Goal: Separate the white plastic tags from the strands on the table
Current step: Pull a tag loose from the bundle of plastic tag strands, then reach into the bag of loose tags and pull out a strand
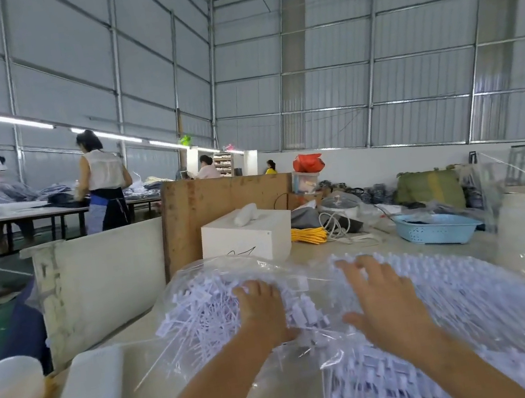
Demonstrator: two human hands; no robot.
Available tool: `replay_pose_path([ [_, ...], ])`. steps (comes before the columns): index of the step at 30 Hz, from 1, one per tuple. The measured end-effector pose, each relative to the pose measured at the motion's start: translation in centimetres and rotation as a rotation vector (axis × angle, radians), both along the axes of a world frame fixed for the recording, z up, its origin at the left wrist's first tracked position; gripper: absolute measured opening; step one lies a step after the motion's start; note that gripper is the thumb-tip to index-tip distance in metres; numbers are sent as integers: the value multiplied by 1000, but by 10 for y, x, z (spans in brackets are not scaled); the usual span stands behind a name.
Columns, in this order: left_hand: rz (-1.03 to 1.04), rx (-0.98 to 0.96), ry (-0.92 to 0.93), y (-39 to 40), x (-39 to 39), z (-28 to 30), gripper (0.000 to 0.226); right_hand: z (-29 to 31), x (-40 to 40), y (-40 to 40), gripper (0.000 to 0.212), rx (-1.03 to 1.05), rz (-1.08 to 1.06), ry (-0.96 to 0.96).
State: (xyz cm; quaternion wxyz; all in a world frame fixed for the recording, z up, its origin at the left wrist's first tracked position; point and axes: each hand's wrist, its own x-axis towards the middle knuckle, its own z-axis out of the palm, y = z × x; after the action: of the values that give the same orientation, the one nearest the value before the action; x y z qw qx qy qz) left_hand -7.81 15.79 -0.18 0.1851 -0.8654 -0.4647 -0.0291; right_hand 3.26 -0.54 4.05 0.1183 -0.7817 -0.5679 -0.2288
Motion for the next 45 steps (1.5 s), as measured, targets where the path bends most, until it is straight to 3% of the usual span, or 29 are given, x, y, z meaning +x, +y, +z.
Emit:
replay_pose_path([
  [3,-86,-50,26,-2,4,0,108,-10,-22,15,76,-10,25,-226],
  [7,-145,28,55,-1,1,-12,98,-7,-23,35,50,-66,-207,-96],
  [11,-53,-5,73,1,10,-14,95,6,-38,52,22,56,0,87],
  [16,201,-73,58,19,28,4,83,36,-62,48,14,572,458,291],
  [18,289,-59,52,32,22,15,90,53,-45,38,21,846,486,381],
  [20,363,-49,56,43,12,23,95,61,-24,33,23,942,380,430],
  [24,351,-182,11,37,1,23,97,38,9,47,25,670,104,464],
  [28,-28,-268,-25,7,-19,22,106,25,17,54,26,436,-7,415],
  [31,-236,-235,-278,-3,-52,33,52,32,6,53,20,344,-21,376],
  [33,-166,-40,-410,6,-76,43,37,37,-11,51,20,313,-32,271],
  [35,-41,69,-434,24,-96,49,48,37,-35,46,43,381,8,82],
  [37,67,54,-391,46,-107,48,61,35,-66,40,44,441,299,-86],
  [39,143,95,-262,68,-112,44,54,24,-95,41,36,203,586,-230],
  [42,261,159,-227,95,-131,47,32,-4,-118,61,25,-181,652,-32],
  [45,301,31,-423,114,-164,52,28,-25,-120,87,35,-271,562,199],
])
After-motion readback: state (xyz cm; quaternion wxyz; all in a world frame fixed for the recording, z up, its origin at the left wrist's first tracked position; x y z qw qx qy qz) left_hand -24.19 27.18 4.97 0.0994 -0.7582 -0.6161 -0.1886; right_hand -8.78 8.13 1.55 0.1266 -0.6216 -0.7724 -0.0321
